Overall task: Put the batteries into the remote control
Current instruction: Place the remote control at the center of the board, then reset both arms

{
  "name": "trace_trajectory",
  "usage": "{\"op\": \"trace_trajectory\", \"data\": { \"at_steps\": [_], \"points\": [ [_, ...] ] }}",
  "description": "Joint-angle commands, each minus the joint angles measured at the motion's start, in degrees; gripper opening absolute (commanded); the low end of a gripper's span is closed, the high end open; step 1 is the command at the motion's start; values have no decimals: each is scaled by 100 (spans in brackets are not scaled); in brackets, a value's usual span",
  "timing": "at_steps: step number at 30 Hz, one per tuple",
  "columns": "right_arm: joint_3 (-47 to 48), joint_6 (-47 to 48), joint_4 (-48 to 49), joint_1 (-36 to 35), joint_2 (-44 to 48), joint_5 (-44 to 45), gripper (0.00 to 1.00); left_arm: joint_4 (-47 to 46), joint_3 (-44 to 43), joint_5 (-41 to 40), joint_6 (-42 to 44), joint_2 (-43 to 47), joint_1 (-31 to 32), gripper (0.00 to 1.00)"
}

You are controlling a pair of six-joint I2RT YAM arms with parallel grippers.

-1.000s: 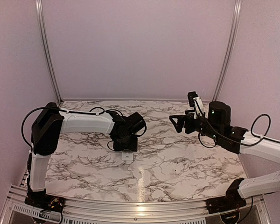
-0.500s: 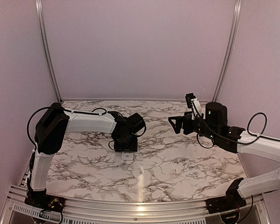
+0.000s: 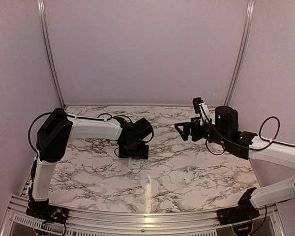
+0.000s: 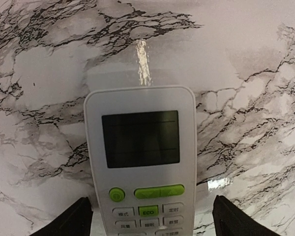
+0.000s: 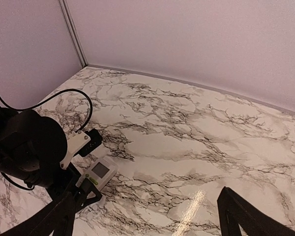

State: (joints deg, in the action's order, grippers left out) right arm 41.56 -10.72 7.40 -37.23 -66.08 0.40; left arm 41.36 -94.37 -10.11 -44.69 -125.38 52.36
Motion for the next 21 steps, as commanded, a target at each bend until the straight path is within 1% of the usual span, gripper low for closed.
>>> {"op": "trace_trajectory", "data": {
  "at_steps": [1, 2, 5, 8, 11, 18, 21],
  "points": [
    [243, -90, 65, 41, -95, -543, 99, -190, -150, -141, 543, 558, -84, 96],
    [260, -94, 97, 41, -116, -603, 99, -275, -148, -174, 647, 692, -105, 99],
    [442, -1, 9, 41, -287, -862, 99, -613, -77, -110, 1152, 1101, -244, 99],
    [762, 138, -132, 42, -506, -1269, 99, -1120, 239, -18, 1640, 1507, -455, 99],
    [910, 163, -193, 42, -650, -1442, 99, -1652, 684, 76, 2009, 2036, -698, 99],
    [632, 42, 81, 74, -644, -1607, 99, -2542, 2105, 28, 2125, 3231, -1521, 99],
    [230, -151, 305, 329, -628, -1838, 99, -2942, 2947, 187, 2022, 3781, -1840, 99]
  ]
}}
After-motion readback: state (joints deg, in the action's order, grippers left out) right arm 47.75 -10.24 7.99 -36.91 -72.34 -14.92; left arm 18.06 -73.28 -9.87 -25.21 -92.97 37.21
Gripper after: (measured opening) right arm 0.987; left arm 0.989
